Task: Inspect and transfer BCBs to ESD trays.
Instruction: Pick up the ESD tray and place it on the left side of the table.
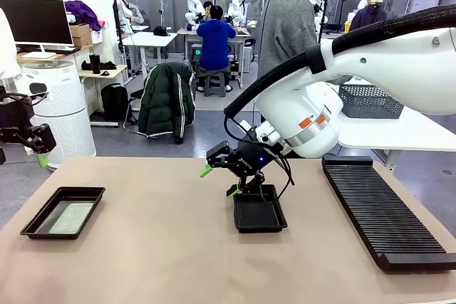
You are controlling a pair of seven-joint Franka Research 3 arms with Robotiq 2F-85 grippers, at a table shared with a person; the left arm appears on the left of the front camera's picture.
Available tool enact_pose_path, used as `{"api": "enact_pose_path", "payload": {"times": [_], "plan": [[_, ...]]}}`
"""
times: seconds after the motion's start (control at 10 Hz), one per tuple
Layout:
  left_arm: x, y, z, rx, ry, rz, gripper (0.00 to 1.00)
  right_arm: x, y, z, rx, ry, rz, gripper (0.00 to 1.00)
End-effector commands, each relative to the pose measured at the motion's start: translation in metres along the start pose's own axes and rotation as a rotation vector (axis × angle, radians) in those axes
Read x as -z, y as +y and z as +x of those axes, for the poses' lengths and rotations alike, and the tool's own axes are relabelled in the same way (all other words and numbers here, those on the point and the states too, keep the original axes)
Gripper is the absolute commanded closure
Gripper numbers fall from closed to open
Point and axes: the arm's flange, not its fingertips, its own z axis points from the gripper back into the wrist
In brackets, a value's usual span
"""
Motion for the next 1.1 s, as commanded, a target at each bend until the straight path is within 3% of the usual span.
{"api": "enact_pose_path", "payload": {"times": [0.0,1.0], "plan": [[0.0004,0.0003,-0.0001,-0.005,0.0,-0.015,0.0,0.0011,-0.0004,-0.0007,0.009,-0.005,-0.006,0.0],[0.0004,0.0003,-0.0001,-0.005,0.0,-0.015,0.0,0.0011,-0.0004,-0.0007,0.009,-0.005,-0.006,0.0]]}}
